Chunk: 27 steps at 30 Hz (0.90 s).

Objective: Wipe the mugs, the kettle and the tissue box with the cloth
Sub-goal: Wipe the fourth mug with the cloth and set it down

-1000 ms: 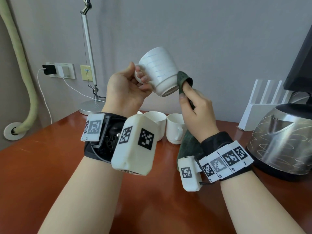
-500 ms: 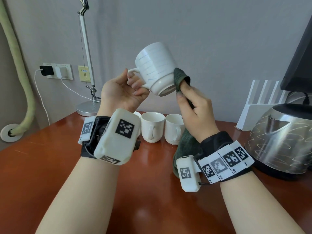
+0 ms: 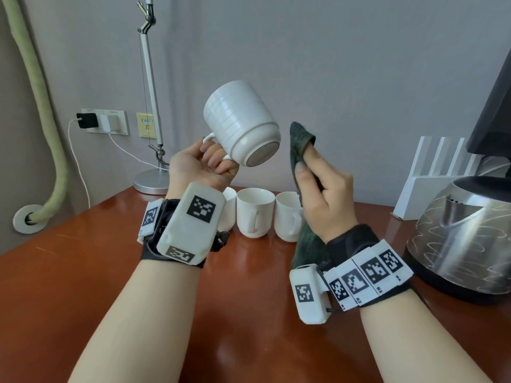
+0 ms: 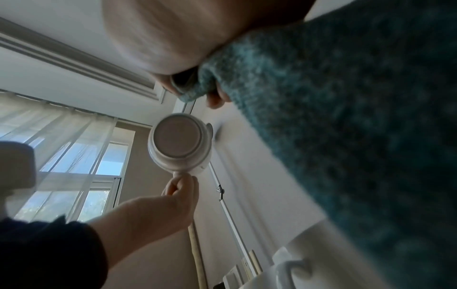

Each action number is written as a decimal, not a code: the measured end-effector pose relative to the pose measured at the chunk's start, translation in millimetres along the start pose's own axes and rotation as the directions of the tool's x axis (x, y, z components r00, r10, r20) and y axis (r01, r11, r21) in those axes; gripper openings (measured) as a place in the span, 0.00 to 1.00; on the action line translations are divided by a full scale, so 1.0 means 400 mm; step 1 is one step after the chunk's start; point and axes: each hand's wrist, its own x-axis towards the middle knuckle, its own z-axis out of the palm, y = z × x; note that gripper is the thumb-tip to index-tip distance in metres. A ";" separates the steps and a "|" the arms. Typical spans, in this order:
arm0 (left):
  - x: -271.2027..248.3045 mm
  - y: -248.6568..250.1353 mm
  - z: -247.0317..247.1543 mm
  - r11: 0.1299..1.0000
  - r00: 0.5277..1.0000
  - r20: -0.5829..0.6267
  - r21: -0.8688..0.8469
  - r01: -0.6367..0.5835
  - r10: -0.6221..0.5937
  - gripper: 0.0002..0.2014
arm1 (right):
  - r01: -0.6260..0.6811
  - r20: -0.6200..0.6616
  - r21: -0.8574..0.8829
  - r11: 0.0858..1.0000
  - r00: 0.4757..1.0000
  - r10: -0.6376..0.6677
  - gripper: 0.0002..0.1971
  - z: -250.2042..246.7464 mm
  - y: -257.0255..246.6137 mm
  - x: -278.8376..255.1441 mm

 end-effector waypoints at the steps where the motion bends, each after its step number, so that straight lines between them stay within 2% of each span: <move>1: 0.000 -0.001 0.000 1.000 1.000 0.000 0.007 -0.002 0.002 0.23 | -0.005 0.012 0.008 1.000 1.000 0.005 0.20 0.003 -0.001 -0.002; 4: -0.002 -0.005 0.005 0.999 1.000 0.007 0.035 -0.006 0.006 0.19 | 0.003 0.030 0.013 1.000 1.000 -0.003 0.21 0.003 -0.008 0.003; 9: -0.005 -0.012 0.010 0.998 1.000 0.006 0.055 -0.003 0.003 0.18 | 0.051 0.077 -0.031 0.998 0.996 -0.048 0.20 0.014 -0.030 0.009; 15: -0.002 -0.009 0.010 0.997 1.000 0.024 0.072 0.019 -0.021 0.24 | 0.094 0.167 -0.085 0.992 0.983 -0.079 0.18 0.018 -0.041 0.007; 18: -0.004 -0.003 0.012 0.998 0.999 0.031 0.064 0.010 -0.012 0.22 | 0.068 0.124 -0.065 0.996 0.991 -0.059 0.19 0.013 -0.029 0.007; 22: -0.006 -0.004 0.013 0.998 1.000 0.019 0.063 0.014 -0.015 0.27 | 0.001 0.040 -0.023 1.000 0.999 0.000 0.19 0.010 -0.012 0.002; 27: -0.008 -0.017 0.020 0.994 1.000 -0.002 0.102 0.024 -0.024 0.27 | 0.070 0.124 -0.056 0.996 0.990 -0.063 0.18 0.027 -0.037 0.001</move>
